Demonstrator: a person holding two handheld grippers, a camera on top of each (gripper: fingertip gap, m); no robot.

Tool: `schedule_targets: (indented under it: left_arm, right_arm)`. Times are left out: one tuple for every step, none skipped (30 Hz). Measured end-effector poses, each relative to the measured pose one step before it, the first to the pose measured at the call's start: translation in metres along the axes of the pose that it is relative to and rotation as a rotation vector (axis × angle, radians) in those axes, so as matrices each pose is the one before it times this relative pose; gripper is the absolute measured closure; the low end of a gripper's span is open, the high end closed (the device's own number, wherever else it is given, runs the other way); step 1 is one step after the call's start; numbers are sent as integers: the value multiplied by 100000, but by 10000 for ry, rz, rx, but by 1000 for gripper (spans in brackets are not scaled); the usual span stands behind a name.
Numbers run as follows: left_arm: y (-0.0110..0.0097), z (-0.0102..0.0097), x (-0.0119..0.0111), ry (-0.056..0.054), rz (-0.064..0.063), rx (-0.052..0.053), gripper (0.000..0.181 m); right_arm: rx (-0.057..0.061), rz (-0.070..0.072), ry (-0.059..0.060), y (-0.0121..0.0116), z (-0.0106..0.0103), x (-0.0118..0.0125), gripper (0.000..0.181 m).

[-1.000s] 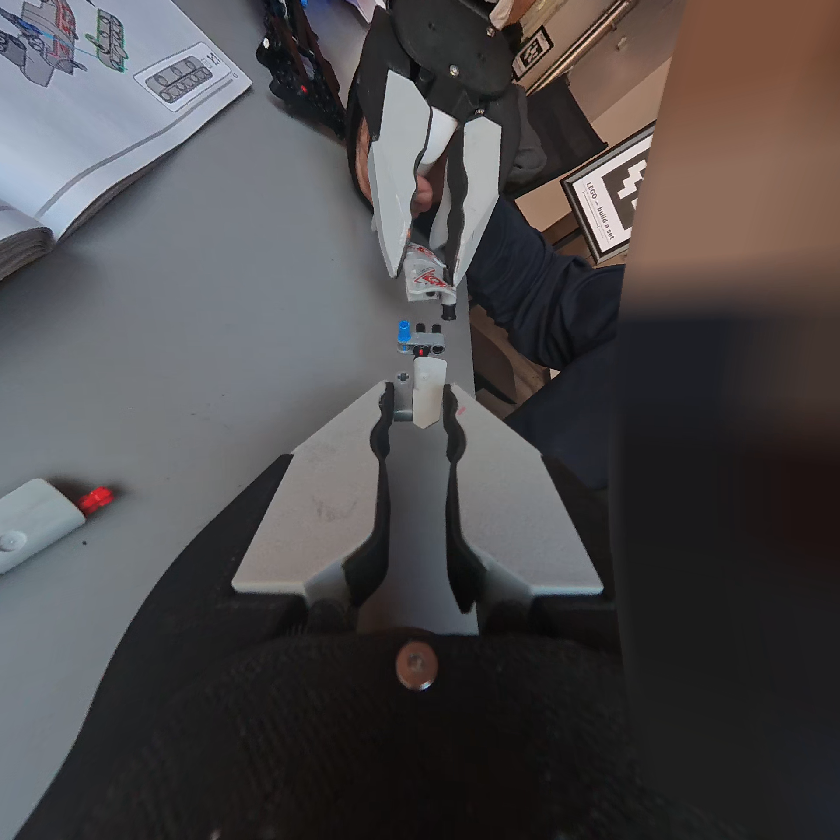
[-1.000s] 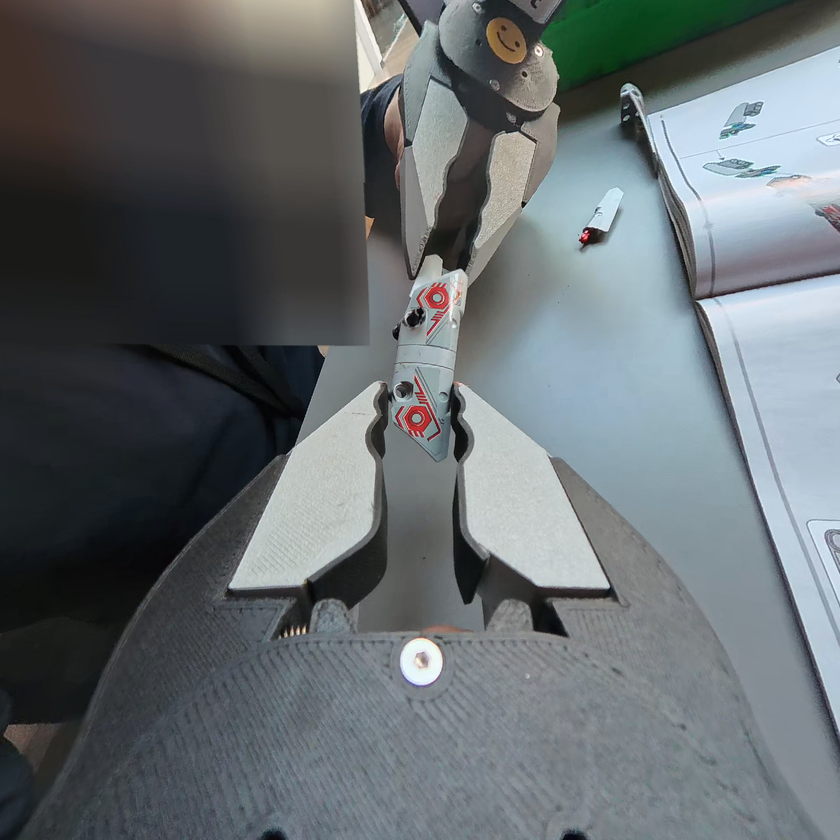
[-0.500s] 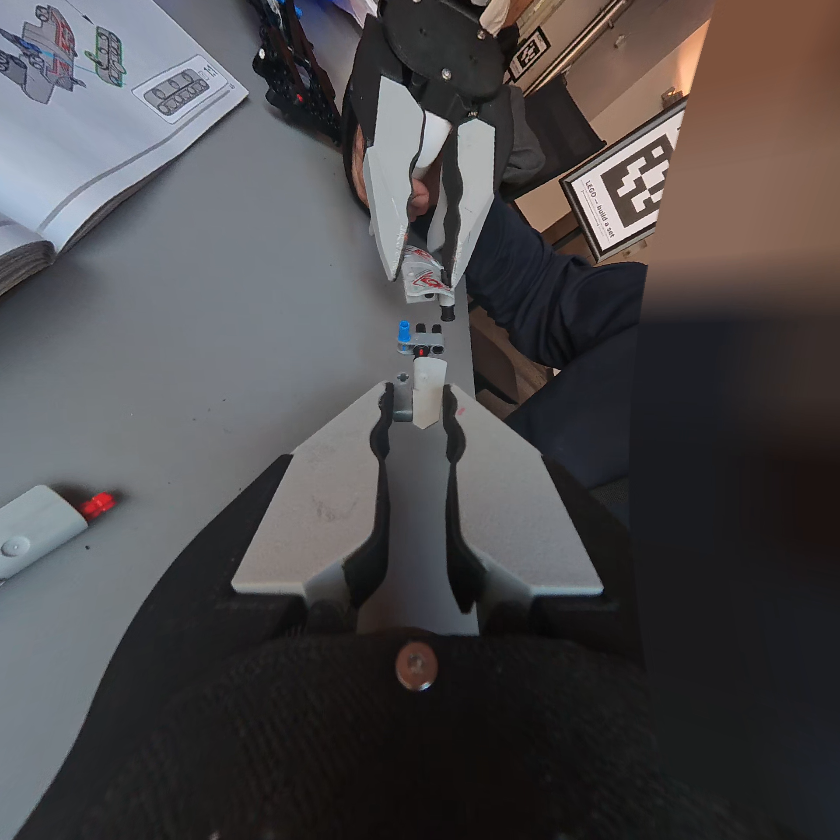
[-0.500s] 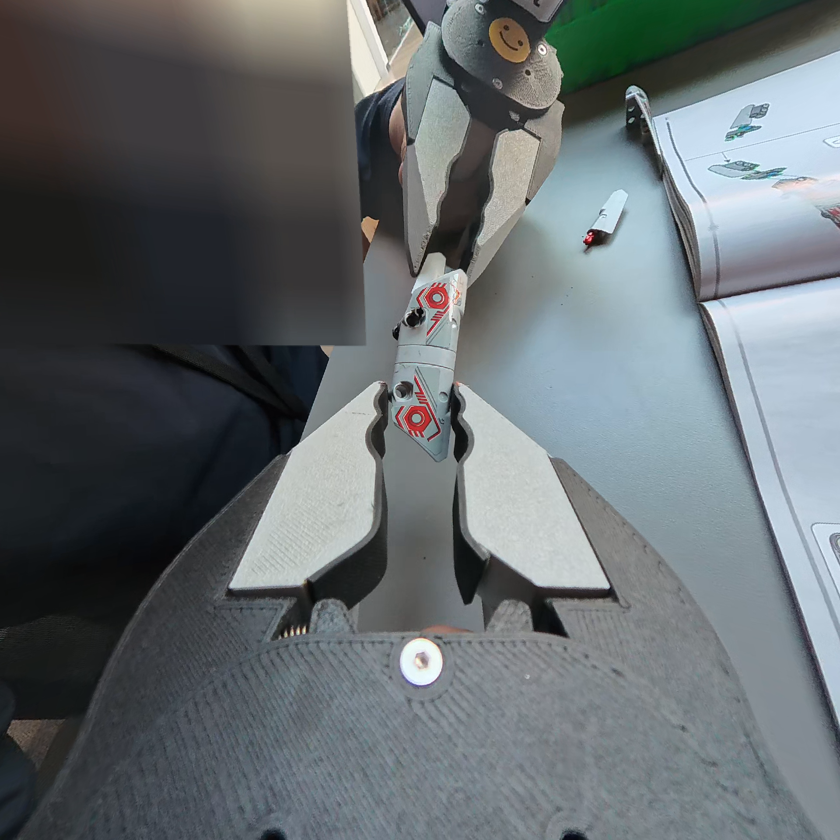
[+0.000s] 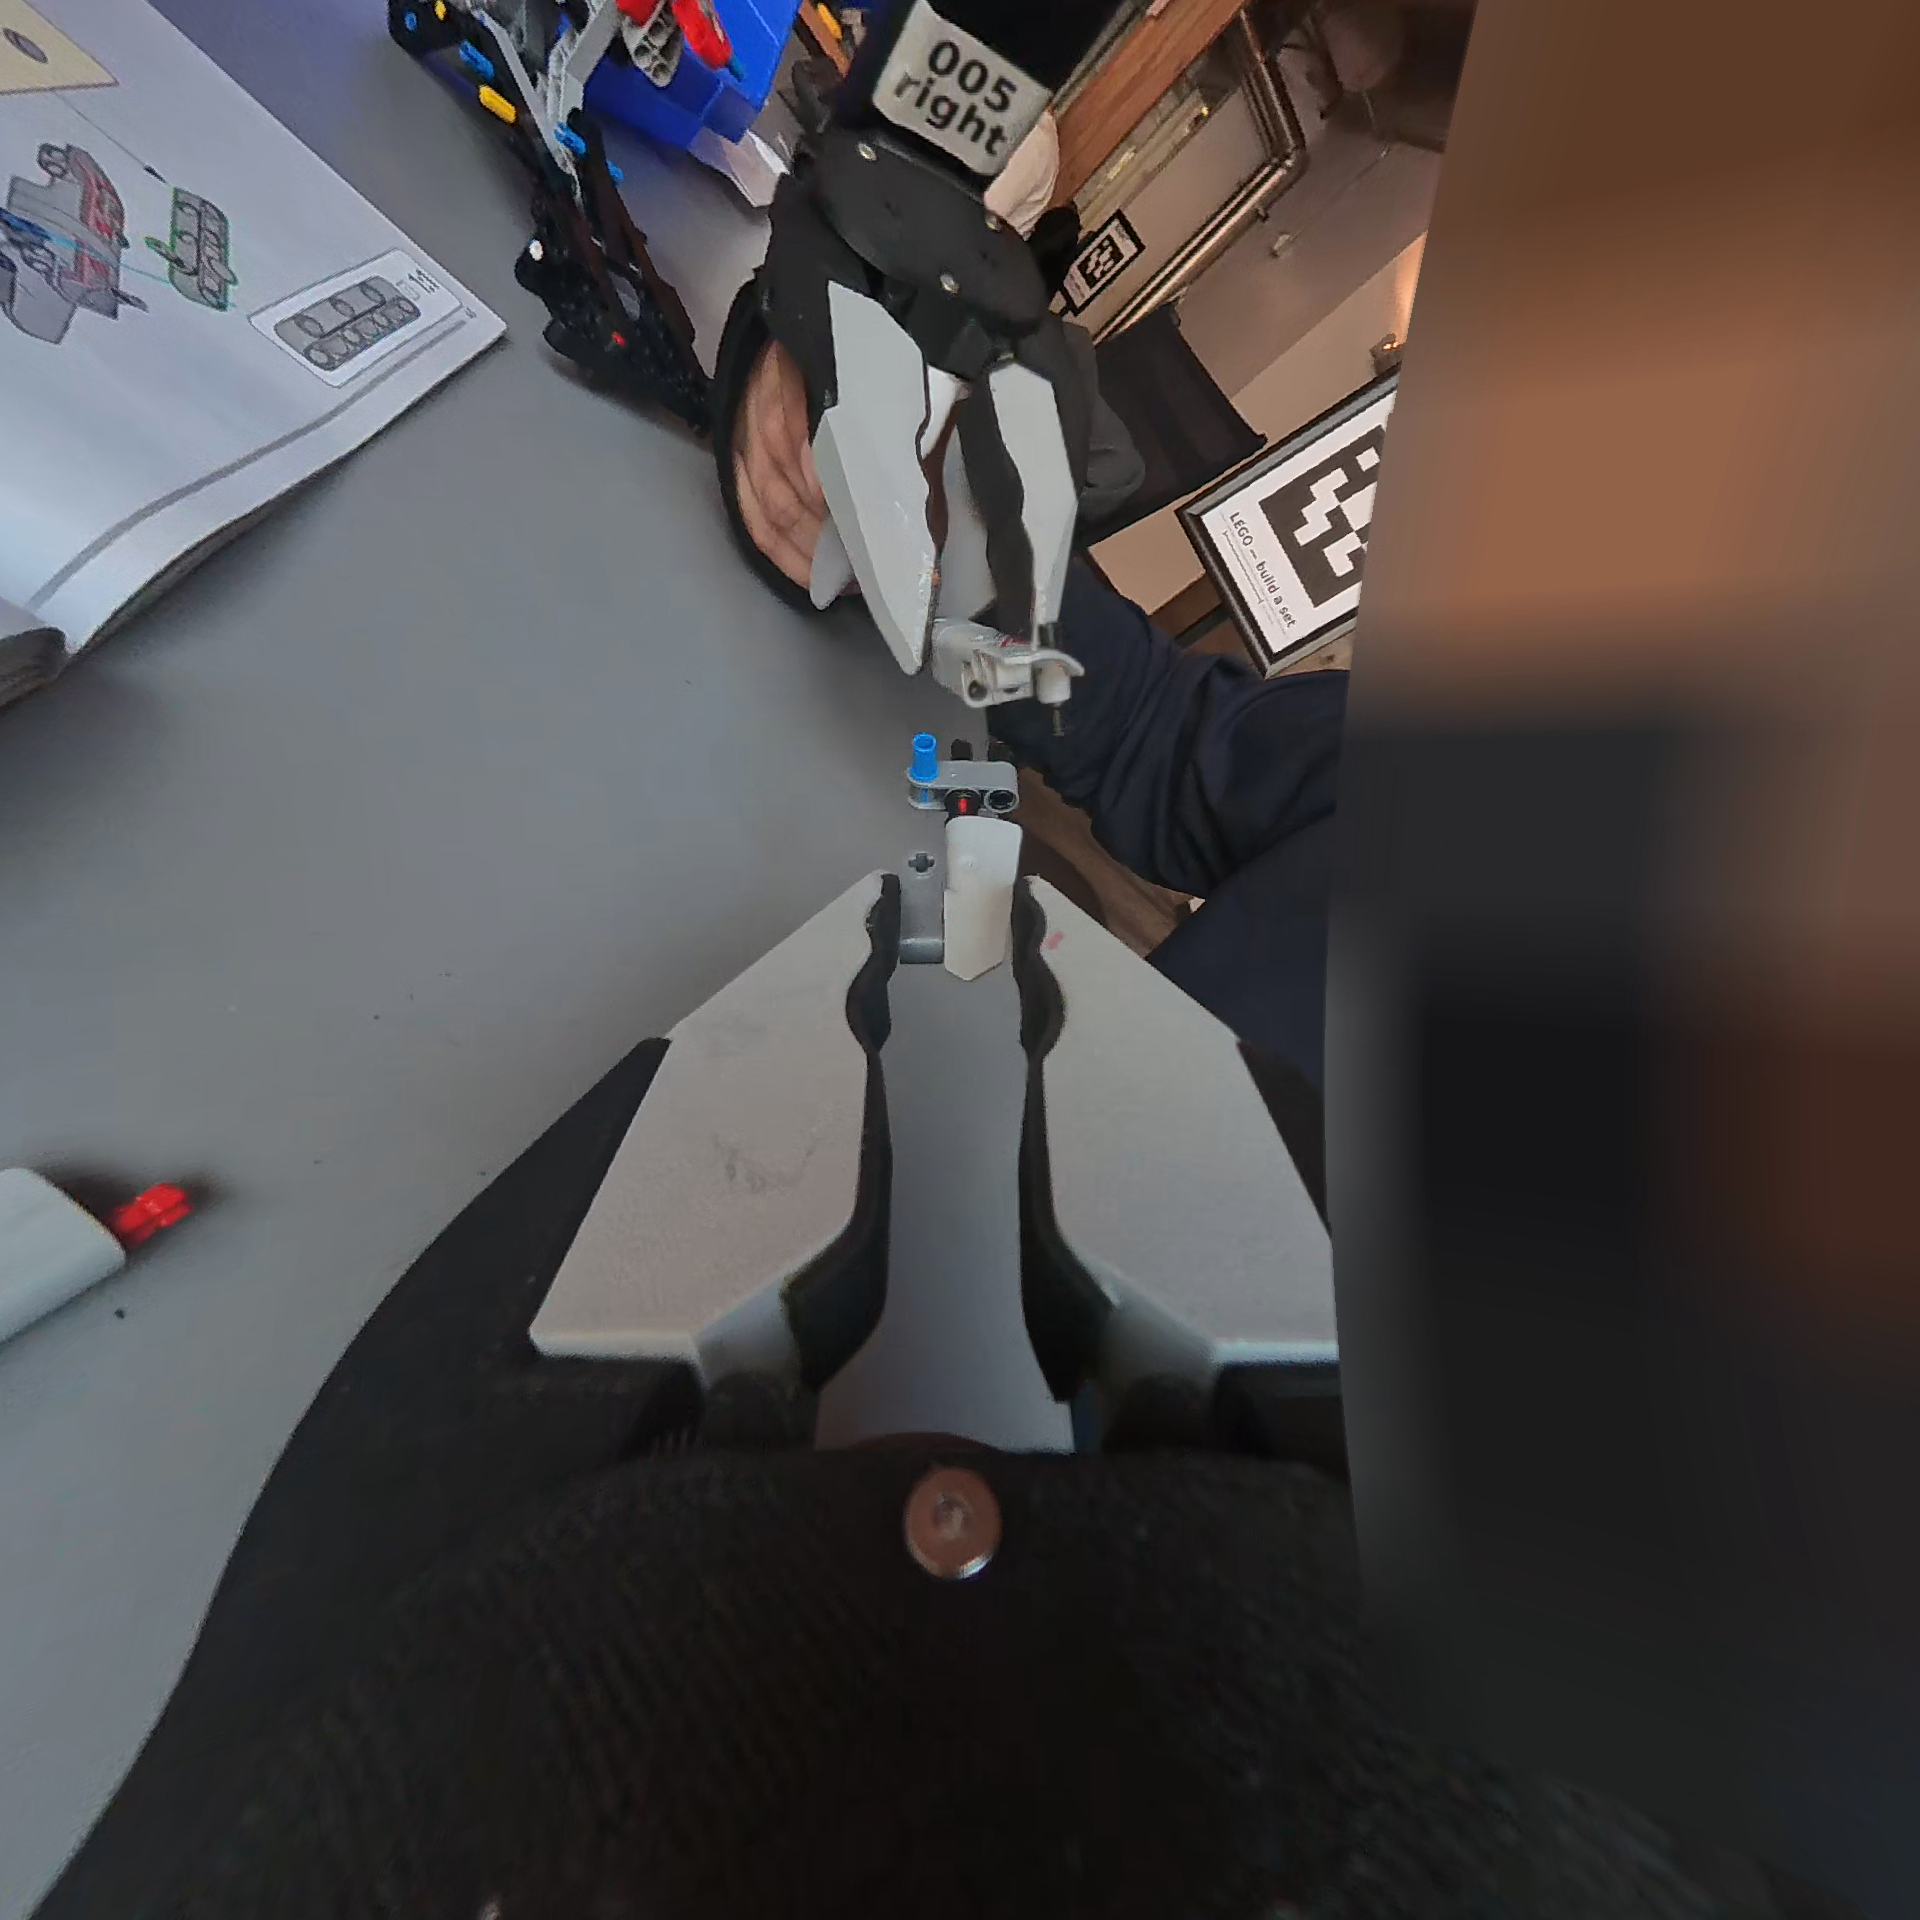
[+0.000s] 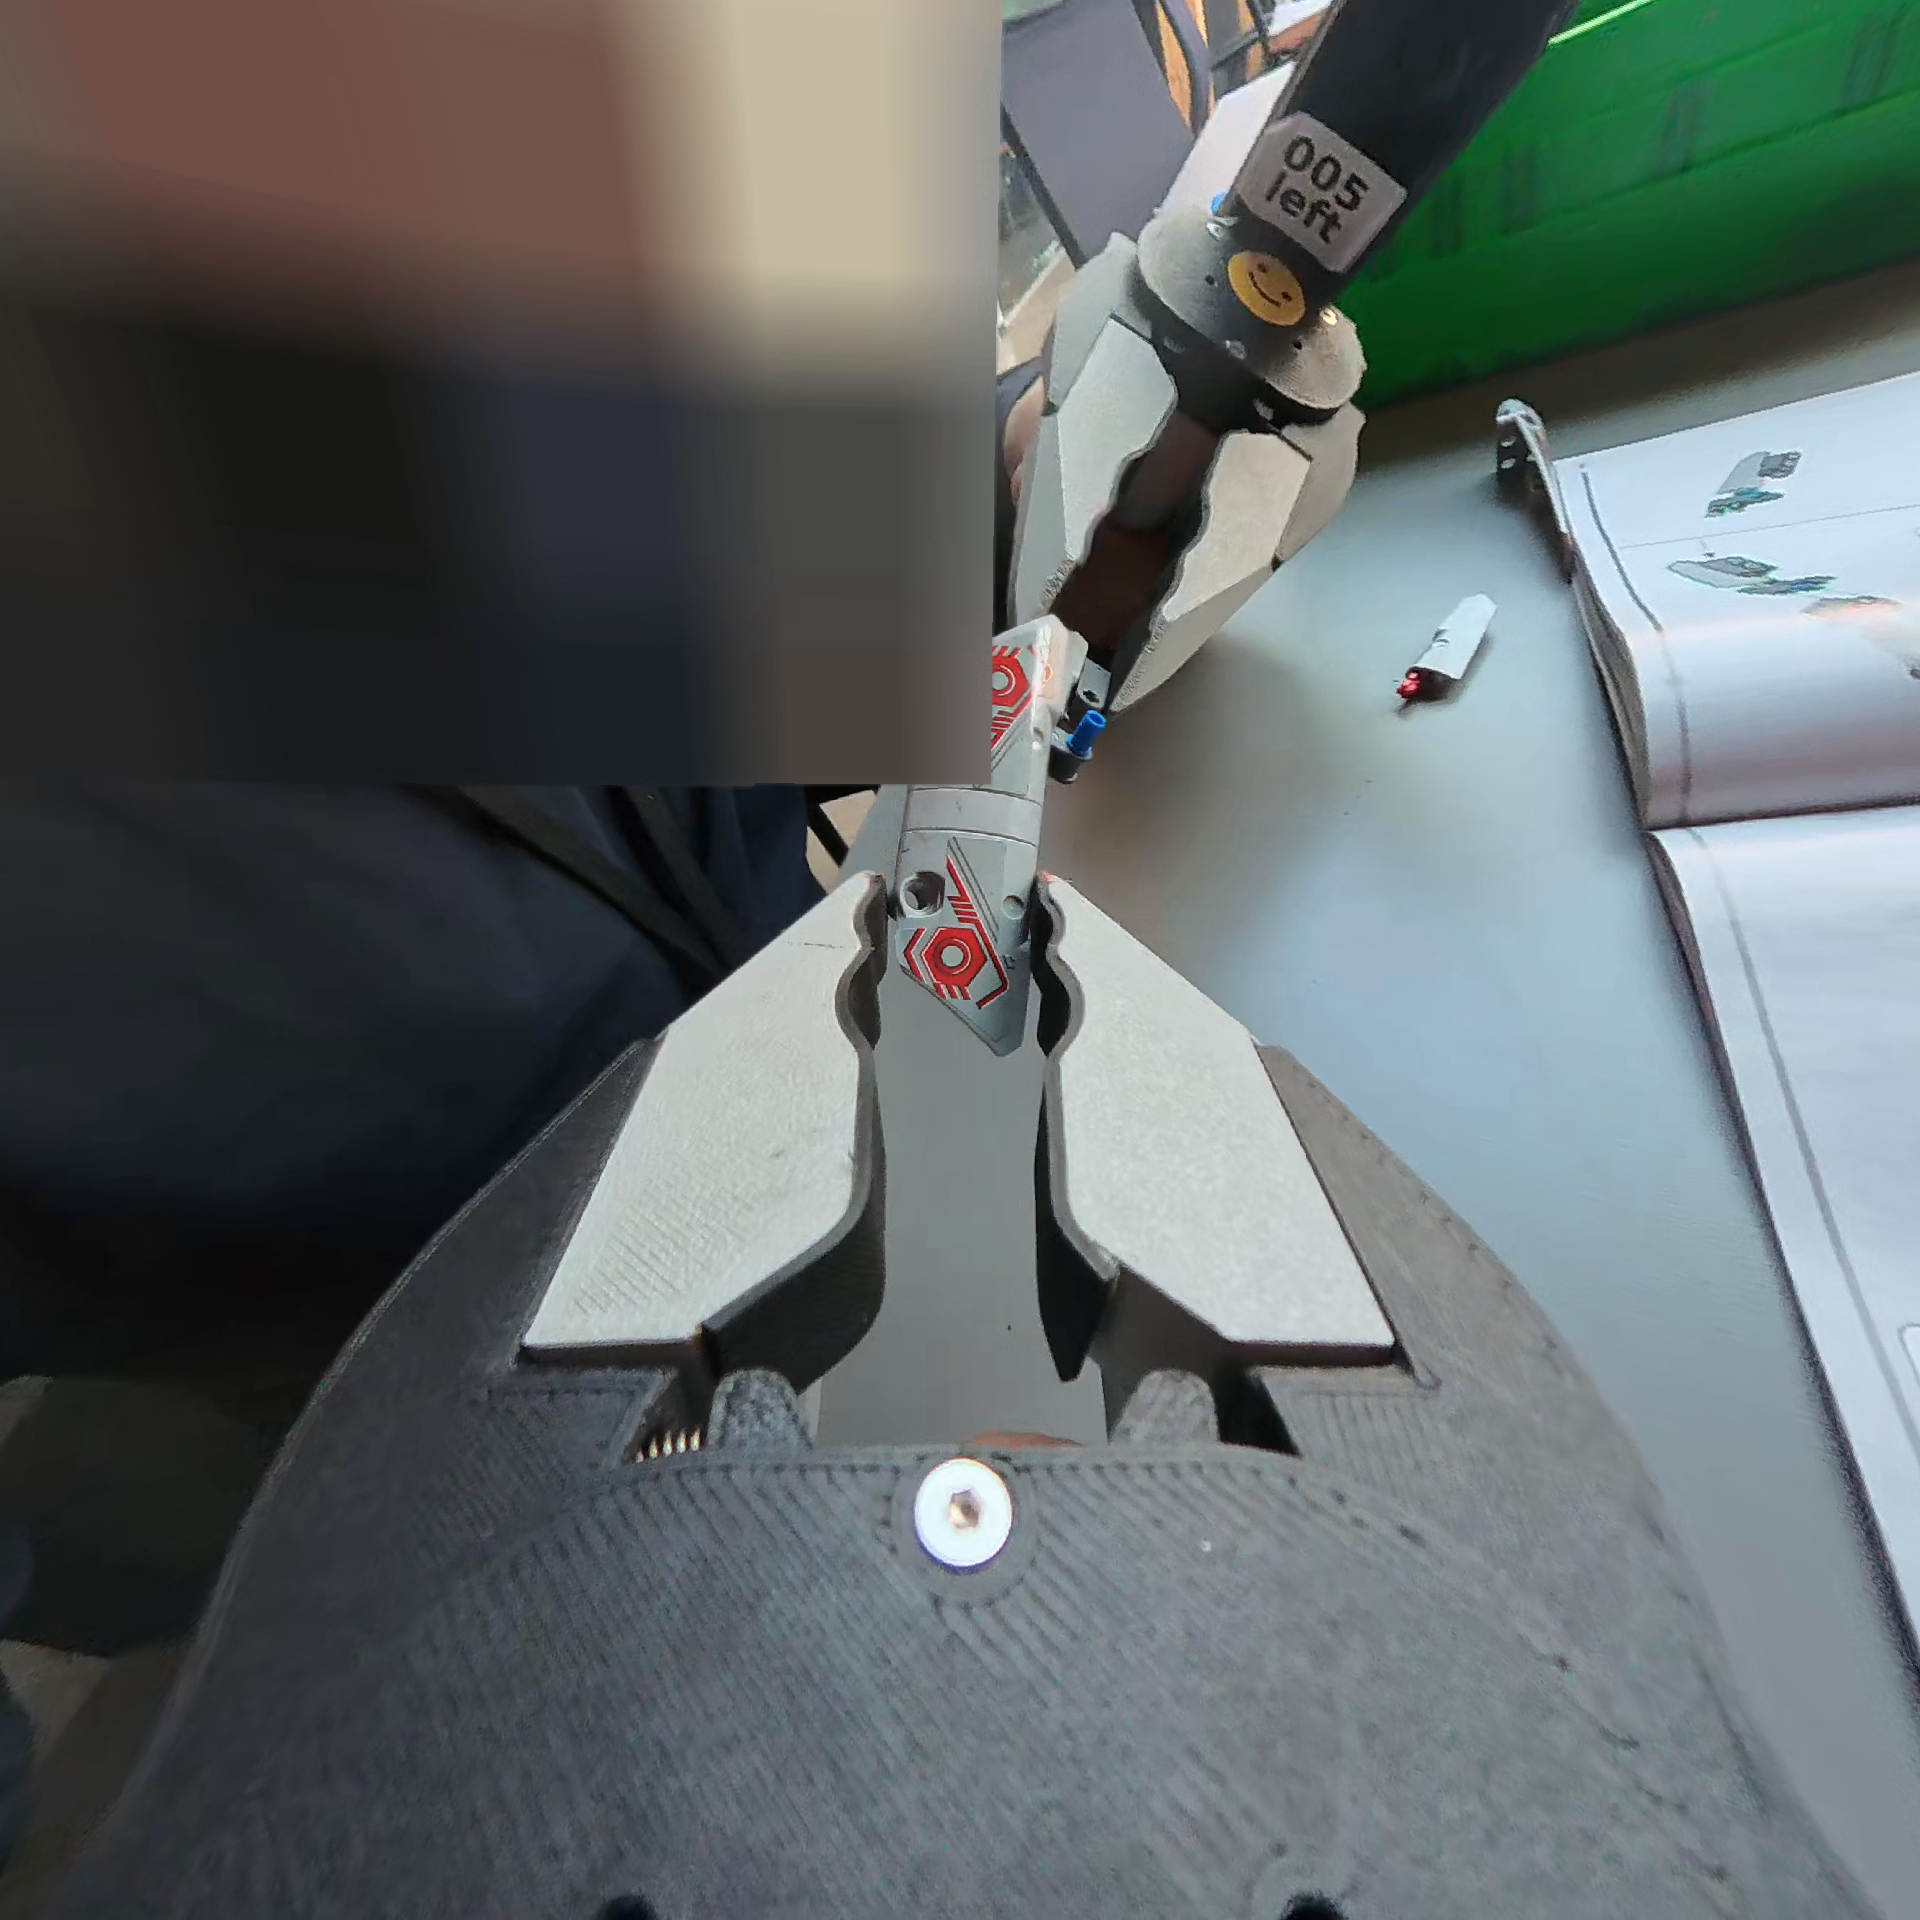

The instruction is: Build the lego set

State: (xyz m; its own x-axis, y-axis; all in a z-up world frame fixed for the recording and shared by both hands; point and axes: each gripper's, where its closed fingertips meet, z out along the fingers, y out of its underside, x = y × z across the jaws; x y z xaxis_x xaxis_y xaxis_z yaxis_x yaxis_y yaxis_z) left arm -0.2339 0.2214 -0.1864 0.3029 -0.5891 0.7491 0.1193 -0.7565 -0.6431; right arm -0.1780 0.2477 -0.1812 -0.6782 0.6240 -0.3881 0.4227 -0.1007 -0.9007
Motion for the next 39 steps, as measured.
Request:
schedule_targets:
  left_arm:
    - [-40, -26, -220, -184, 103, 14, 163]
    - [-8, 5, -186, -171, 130, -14, 163]
    - [-5, 13, -68, -83, 80, -4, 163]
    - [-44, 36, -17, -36, 32, 16, 163]
    - [-52, 5, -71, -52, 13, 27, 163]
    - [-30, -1, -142, -94, 19, 16, 163]
    - [62, 13, -157, -89, 24, -33, 163]
    - [102, 48, -19, -4, 5, -58, 163]
    - [85, 71, 17, 19, -15, -46, 163]
    - [135, 79, -97, -53, 1, -81, 163]
    - [175, 82, -217, -129, 23, -104, 163]
    - [139, 76, -154, -101, 42, -78, 163]
    - [60, 68, -63, -32, 15, -31, 163]
    - [-5, 62, -15, 2, -26, 3, 163]
    - [-41, 21, -16, 2, -26, 22, 163]
    - [-43, 7, 63, 33, -11, 31, 163]
    - [25, 7, 82, 46, -7, -12, 163]
    - [56, 21, 7, -17, 2, -27, 163]
    - [45, 3, -26, -41, 40, -38, 163]
    - [19, -7, -48, -51, 25, -16, 163]
    - [-7, -6, -64, -46, -6, 4, 163]
    - [-12, -7, -41, -23, -18, 7, 163]
    - [12, -3, -33, -16, -11, 1, 163]
    - [55, 16, -30, -27, 9, -28, 163]
    - [19, 12, -33, -60, 55, -18, 163]
    - [34, 16, -75, -105, 105, -37, 163]
    - [85, 28, -110, -143, 137, -67, 163]
    - [86, 30, -127, -171, 181, -70, 163]
    - [87, 26, -116, -189, 229, -83, 163]
    - [146, 43, -125, -197, 250, -116, 163]
    - [217, 55, -203, -239, 248, -170, 163]
    - [203, 64, -209, -245, 234, -157, 163]
    - [160, 68, -154, -206, 232, -132, 163]
    - [151, 56, -49, -138, 232, -121, 163]
    - [114, 42, -58, -143, 238, -100, 164]
    - [135, 36, -9, -120, 259, -110, 164]
    - [117, 22, 36, -81, 267, -97, 164]
    - [61, 8, -37, -116, 244, -66, 163]
    - [37, 4, -99, -132, 224, -50, 163]
  right_arm:
    - [-105, -30, 150, 127, 88, 191, 157]
    - [-95, -39, 108, 110, 73, 126, 157]
    - [-82, -63, 116, 91, 68, 106, 157]
    - [-89, -81, 180, 103, 62, 193, 157]
    - [-108, -111, 135, 136, 85, 103, 157]
    - [-127, -132, 84, 156, 105, -6, 157]
    - [-166, -136, 146, 194, 158, 70, 157]
    - [-212, -131, 200, 268, 164, 169, 157]
    - [-193, -127, 158, 224, 164, 107, 157]
    - [-118, -106, 101, 138, 128, 34, 157]
    - [-59, -53, 73, 65, 73, 43, 157]
    - [-29, -5, 32, 34, 36, 32, 157]
    - [-7, 8, 14, 14, 5, 23, 157]
    - [-5, 5, 20, 2, 10, 23, 157]
    - [-21, -3, 20, 28, 22, 23, 157]
    - [-50, -7, 50, 60, 51, 59, 157]
    - [-78, -13, 94, 98, 60, 125, 157]
    - [-93, -25, 56, 115, 63, 64, 157]
    - [-58, -23, 18, 72, 52, 3, 157]
    - [-29, -8, 30, 36, 22, 32, 157]
    - [-15, -1, 40, 19, 19, 56, 157]
    - [-11, -12, 37, 15, -2, 52, 157]
    - [-22, -38, 51, 20, 13, 44, 157]
    - [-46, -71, 71, 61, 25, 53, 157]
    - [-76, -102, 90, 94, 47, 48, 157]
    - [-99, -146, 144, 124, 52, 96, 157]
    - [-110, -199, 172, 128, 59, 96, 157]
    - [-134, -252, 193, 163, 68, 82, 157]
    - [-170, -317, 223, 192, 95, 63, 157]
    - [-187, -366, 247, 202, 111, 55, 157]
    - [-180, -372, 280, 187, 85, 96, 157]
    - [-186, -349, 300, 170, 84, 131, 157]
    - [-198, -341, 297, 161, 83, 135, 157]
    - [-203, -349, 265, 130, 79, 48, 157]
    - [-214, -371, 271, 120, 80, 36, 157]
    - [-213, -422, 275, 75, 65, -24, 157]
    - [-202, -474, 287, 18, 51, -63, 157]
    - [-200, -479, 312, 20, 51, -40, 157]
    - [-243, -436, 338, 90, 96, 40, 157]
